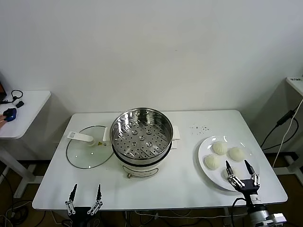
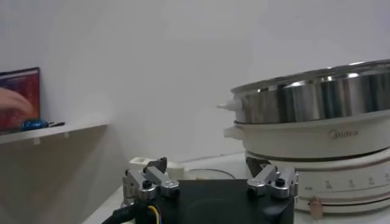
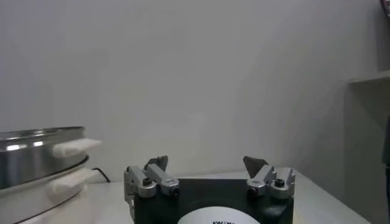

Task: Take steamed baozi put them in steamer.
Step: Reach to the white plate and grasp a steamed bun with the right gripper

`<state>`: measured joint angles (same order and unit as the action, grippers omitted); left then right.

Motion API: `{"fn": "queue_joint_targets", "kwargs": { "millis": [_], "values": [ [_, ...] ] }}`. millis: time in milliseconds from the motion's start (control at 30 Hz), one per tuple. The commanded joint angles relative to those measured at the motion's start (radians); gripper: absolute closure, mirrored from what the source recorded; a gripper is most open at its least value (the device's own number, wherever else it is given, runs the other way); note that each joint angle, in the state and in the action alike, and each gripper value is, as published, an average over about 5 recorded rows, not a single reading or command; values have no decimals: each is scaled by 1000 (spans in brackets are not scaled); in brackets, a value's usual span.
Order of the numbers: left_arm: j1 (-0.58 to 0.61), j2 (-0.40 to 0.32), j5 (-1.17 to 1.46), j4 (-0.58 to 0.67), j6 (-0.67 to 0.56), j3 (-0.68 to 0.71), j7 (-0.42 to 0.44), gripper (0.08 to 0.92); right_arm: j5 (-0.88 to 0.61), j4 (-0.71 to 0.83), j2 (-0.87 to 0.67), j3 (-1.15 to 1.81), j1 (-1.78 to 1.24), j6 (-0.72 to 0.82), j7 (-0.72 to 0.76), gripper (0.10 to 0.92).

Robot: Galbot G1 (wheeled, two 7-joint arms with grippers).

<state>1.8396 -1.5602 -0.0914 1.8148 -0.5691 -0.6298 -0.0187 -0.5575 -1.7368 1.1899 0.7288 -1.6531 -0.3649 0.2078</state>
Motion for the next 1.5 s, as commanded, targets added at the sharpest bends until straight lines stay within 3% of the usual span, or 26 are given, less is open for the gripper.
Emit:
{"fn": "queue_joint_targets", "kwargs": {
  "millis": [33, 267, 700, 1000, 1233, 1500],
  "values": [
    [-3, 2, -2, 1, 2, 3, 1, 177, 43, 61, -85, -10, 222, 186, -68, 203],
    [-5, 3, -1, 0, 3, 4, 2, 177, 32, 156, -204, -106, 424, 266, -42, 203],
    [-13, 2, -6, -9, -6, 15, 2, 177, -13, 321, -538, -522, 866, 585, 46, 203],
    [-17, 6, -2, -6, -8, 4, 1, 177, 37, 286, -828, -911, 1158, 838, 391, 203],
    [-21, 10, -3, -19, -11, 11, 4, 177, 213, 365, -915, -1418, 1578, 649, 674, 203],
    [-24, 17, -3, -36, -13, 9, 5, 177, 224, 536, -764, -1895, 2020, 514, 814, 203]
  ]
}}
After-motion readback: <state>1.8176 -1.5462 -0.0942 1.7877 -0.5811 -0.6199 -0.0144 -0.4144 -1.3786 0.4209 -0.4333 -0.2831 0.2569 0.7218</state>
